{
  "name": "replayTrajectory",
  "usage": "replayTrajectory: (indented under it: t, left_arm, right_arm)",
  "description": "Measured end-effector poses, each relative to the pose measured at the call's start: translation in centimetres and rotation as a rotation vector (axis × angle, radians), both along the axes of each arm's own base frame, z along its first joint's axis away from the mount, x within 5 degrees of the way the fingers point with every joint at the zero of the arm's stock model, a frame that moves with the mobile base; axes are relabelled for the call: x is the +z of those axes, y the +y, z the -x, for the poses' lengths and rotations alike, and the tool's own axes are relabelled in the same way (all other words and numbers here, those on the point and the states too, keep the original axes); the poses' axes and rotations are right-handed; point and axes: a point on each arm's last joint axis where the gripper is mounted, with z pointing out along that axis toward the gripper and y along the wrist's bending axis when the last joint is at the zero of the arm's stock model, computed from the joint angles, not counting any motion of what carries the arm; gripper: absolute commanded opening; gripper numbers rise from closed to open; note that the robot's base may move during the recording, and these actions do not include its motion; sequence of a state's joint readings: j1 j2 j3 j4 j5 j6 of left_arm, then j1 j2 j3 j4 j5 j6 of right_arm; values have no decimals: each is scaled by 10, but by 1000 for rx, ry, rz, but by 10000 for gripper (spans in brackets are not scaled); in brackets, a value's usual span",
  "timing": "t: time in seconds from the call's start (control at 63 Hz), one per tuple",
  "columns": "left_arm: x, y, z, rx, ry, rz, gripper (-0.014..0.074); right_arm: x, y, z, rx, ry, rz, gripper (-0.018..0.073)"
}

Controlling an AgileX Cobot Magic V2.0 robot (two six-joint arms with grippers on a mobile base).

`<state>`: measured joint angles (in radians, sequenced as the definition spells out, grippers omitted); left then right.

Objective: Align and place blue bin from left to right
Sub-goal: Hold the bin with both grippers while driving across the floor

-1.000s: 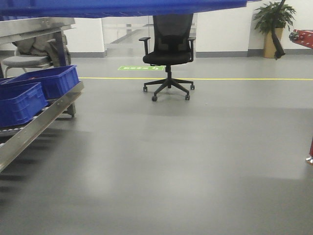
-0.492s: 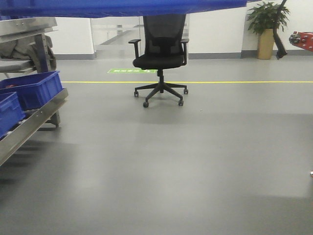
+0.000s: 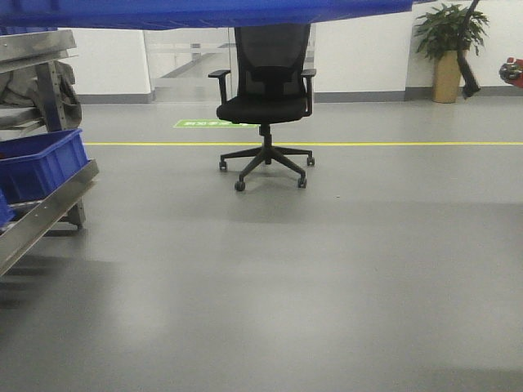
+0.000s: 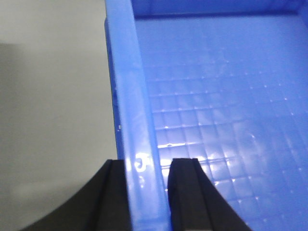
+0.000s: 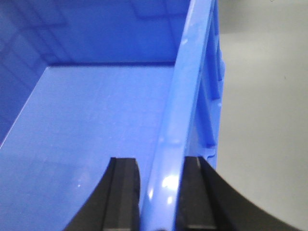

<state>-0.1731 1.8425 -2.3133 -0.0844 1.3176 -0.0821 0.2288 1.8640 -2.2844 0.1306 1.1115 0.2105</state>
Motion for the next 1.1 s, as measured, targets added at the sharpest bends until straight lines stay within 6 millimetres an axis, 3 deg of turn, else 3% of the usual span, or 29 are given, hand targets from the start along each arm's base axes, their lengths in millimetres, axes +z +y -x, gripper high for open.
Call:
replayTrajectory:
  t: [1.096]
  left_arm:
    - [2, 0, -2, 2, -26, 6, -111]
  right_arm:
    - [1, 0, -1, -2, -12, -2, -154]
